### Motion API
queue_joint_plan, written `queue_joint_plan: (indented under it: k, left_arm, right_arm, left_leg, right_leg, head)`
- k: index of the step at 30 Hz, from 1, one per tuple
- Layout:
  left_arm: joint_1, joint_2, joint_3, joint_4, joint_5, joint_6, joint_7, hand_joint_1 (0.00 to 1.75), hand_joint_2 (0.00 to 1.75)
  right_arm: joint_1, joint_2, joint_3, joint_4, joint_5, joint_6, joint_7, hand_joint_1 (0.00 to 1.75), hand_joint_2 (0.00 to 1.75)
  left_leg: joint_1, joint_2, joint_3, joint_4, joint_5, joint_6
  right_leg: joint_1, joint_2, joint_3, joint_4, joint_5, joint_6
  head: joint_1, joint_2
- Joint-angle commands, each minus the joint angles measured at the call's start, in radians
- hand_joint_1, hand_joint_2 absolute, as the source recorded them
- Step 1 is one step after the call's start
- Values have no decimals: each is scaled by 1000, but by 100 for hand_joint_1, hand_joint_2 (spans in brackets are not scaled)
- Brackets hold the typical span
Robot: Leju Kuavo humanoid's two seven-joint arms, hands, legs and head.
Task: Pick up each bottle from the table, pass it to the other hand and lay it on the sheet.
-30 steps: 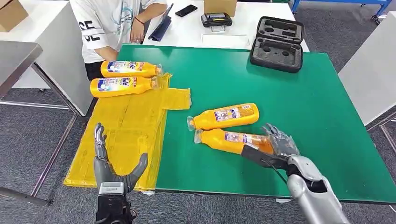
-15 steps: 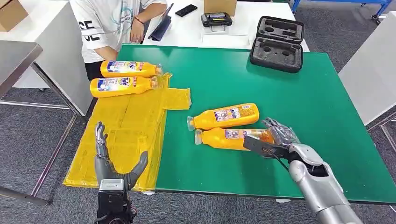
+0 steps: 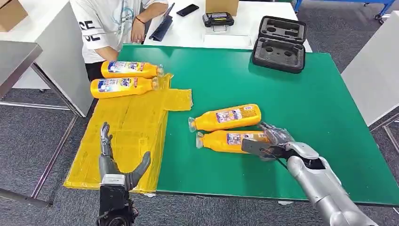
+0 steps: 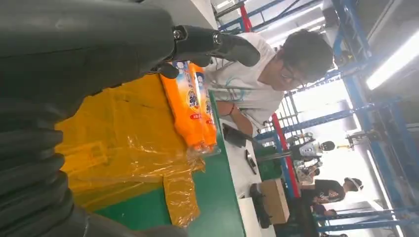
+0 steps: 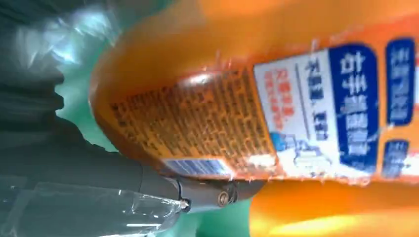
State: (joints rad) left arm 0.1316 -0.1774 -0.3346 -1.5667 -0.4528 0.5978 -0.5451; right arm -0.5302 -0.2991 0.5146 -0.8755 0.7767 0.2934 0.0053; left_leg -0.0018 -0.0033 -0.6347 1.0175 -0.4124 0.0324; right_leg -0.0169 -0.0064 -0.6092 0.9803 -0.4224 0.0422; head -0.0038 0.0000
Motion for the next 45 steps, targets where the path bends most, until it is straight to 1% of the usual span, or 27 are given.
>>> queue_joint_plan:
  k: [1, 2, 3, 4, 5, 7, 9, 10, 11, 12, 13, 16, 17, 18, 19, 21, 22, 23, 25, 26, 28, 29, 31, 37, 40, 43, 45]
  left_arm:
    - [-30, 26, 2, 77, 12, -4, -7, 0, 175]
    - [-29, 28, -1, 78, 14, -2, -9, 0, 175]
    - [-27, 29, -2, 79, 15, -3, -10, 0, 175]
    - [-27, 31, -3, 80, 18, -2, -12, 0, 175]
    - [-28, 31, -4, 82, 20, -1, -13, 0, 175]
    - [-34, 31, -3, 85, 22, 0, -14, 0, 175]
    - [-37, 31, -2, 85, 22, 0, -14, 0, 175]
    - [-42, 32, 0, 88, 23, -1, -14, 0, 175]
    - [-45, 31, 1, 93, 24, 0, -14, 0, 175]
    - [-45, 30, 2, 94, 24, 1, -14, 0, 175]
    - [-46, 31, 2, 94, 24, 1, -14, 0, 175]
    - [-44, 30, 4, 93, 24, 3, -14, 0, 175]
    - [-44, 30, 4, 93, 24, 3, -14, 0, 175]
    - [-44, 30, 4, 93, 24, 3, -14, 0, 175]
    - [-44, 30, 4, 93, 24, 3, -14, 0, 175]
    - [-44, 30, 4, 93, 24, 3, -14, 0, 175]
    - [-44, 30, 4, 93, 24, 3, -14, 0, 175]
    - [-43, 30, 4, 93, 25, 5, -13, 0, 175]
    - [-41, 31, 4, 93, 25, 6, -13, 0, 175]
    - [-40, 32, 2, 93, 24, 5, -11, 0, 175]
    - [-39, 33, 3, 93, 24, 5, -11, 0, 175]
    - [-39, 33, 3, 93, 24, 5, -11, 0, 175]
    - [-39, 33, 3, 93, 24, 5, -11, 0, 175]
    - [-39, 33, 3, 93, 24, 5, -11, 0, 175]
    - [-42, 33, 2, 96, 21, 4, -10, 0, 175]
    - [-39, 32, 8, 90, 27, -2, -6, 0, 175]
    - [-31, 30, 20, 68, 59, -36, -6, 0, 175]
  right_arm:
    - [-80, -12, 93, 106, -16, 25, -14, 0, 175]
    - [-83, -25, 101, 102, -27, 33, -20, 0, 175]
    - [-84, -31, 103, 100, -30, 35, -22, 2, 175]
    - [-83, -35, 107, 97, -36, 35, -24, 16, 175]
    - [-81, -36, 110, 95, -39, 34, -25, 37, 175]
    - [-80, -33, 117, 94, -45, 32, -28, 91, 175]
    - [-81, -29, 118, 93, -45, 32, -28, 98, 175]
    - [-83, -27, 120, 93, -46, 31, -29, 129, 175]
    - [-85, -25, 126, 96, -49, 31, -31, 141, 175]
    - [-87, -25, 130, 99, -51, 29, -33, 145, 175]
    - [-87, -23, 131, 99, -51, 29, -33, 147, 175]
    - [-89, -18, 137, 103, -53, 26, -34, 147, 175]
    - [-89, -18, 137, 103, -53, 26, -34, 147, 175]
    - [-89, -18, 137, 103, -53, 26, -34, 147, 175]
    - [-89, -18, 137, 103, -53, 26, -34, 147, 175]
    - [-89, -18, 137, 103, -53, 26, -34, 147, 175]
    - [-89, -18, 137, 103, -53, 26, -34, 147, 175]
    - [-94, -18, 145, 110, -61, 24, -39, 159, 175]
    - [-95, -18, 150, 112, -66, 20, -42, 166, 175]
    - [-92, -20, 151, 108, -79, 18, -50, 161, 175]
    - [-90, -21, 151, 108, -78, 18, -50, 161, 175]
    - [-90, -21, 151, 108, -78, 18, -50, 161, 175]
    - [-90, -21, 151, 108, -78, 18, -50, 161, 175]
    - [-90, -21, 151, 108, -78, 18, -50, 161, 175]
    - [-71, -29, 141, 81, -121, 21, -81, 169, 175]
    - [-36, -45, 124, 7, -187, 30, -110, 175, 175]
    - [22, -28, 65, -73, -264, 20, -129, 175, 175]
  left_leg:
    - [0, 1, 4, -1, -1, -1]
    - [1, 2, 8, -1, -3, -2]
    - [0, 0, 3, -1, 0, -1]
    - [0, 1, 5, -1, -1, -2]
    - [0, 0, 5, -1, -1, -1]
    - [1, 0, 6, -1, -2, -2]
    - [0, 0, 3, -1, -1, -1]
    - [0, 0, 2, -1, 0, -1]
    - [1, 1, 5, -1, -1, -2]
    - [1, 2, 8, -1, -3, -2]
    - [1, 1, 6, -1, -2, -2]
    - [0, 1, 2, -1, 0, -1]
    - [1, 2, 8, -1, -2, -3]
    - [0, 1, 4, -1, -1, -1]
    - [1, 2, 7, -1, -2, -2]
    - [0, 1, 3, -1, -1, -1]
    - [1, 2, 7, -1, -2, -2]
    - [1, 1, 5, -1, -2, -2]
    - [0, 1, 3, -1, 0, -1]
    - [1, 2, 6, -1, -2, -2]
    - [0, 1, 3, -1, 0, -1]
    - [1, 1, 6, -1, -1, -2]
    - [0, 1, 3, -1, 0, -1]
    - [1, 2, 7, -1, -2, -2]
    - [0, 0, 3, -1, 0, -1]
    - [1, 0, 7, -1, -2, -2]
    - [1, 0, 4, -1, -1, -1]
  right_leg:
    - [0, 1, 4, -1, -1, -2]
    - [1, 2, 8, -1, -2, -3]
    - [0, 0, 3, -1, 0, -1]
    - [1, 1, 5, -1, -1, -2]
    - [0, 1, 4, -1, -1, -2]
    - [1, 1, 6, -1, -1, -2]
    - [0, 0, 3, -1, -1, -1]
    - [0, 0, 2, -1, 0, -1]
    - [1, 1, 5, -1, -1, -2]
    - [1, 2, 8, -1, -2, -3]
    - [1, 1, 6, -1, -1, -2]
    - [0, 1, 2, -1, 0, -1]
    - [1, 2, 8, -2, -1, -3]
    - [0, 1, 3, -1, 0, -1]
    - [1, 2, 6, -1, -1, -2]
    - [1, 1, 3, -1, 0, -1]
    - [1, 2, 6, -1, -1, -2]
    - [1, 1, 5, -1, -1, -2]
    - [0, 1, 2, -1, 0, -1]
    - [1, 2, 5, -1, -1, -2]
    - [0, 1, 2, -1, 0, -1]
    - [1, 1, 5, -1, -1, -2]
    - [0, 1, 2, -1, 0, -1]
    - [1, 2, 7, -1, -1, -2]
    - [0, 0, 3, -1, 0, -1]
    - [1, 0, 7, -2, -2, -2]
    - [1, 0, 4, -1, -1, -2]
  head:
    - [0, 0]
    - [0, 0]
    - [0, 0]
    - [0, 0]
    - [0, 0]
    - [1, 0]
    - [0, 0]
    - [0, 0]
    - [0, 0]
    - [0, 0]
    - [0, 0]
    - [0, 0]
    - [0, 0]
    - [0, 0]
    - [0, 0]
    - [0, 0]
    - [0, 0]
    - [0, 0]
    - [0, 0]
    - [0, 0]
    - [0, 0]
    - [0, 0]
    - [0, 0]
    - [0, 0]
    - [0, 0]
    - [0, 0]
    - [0, 0]
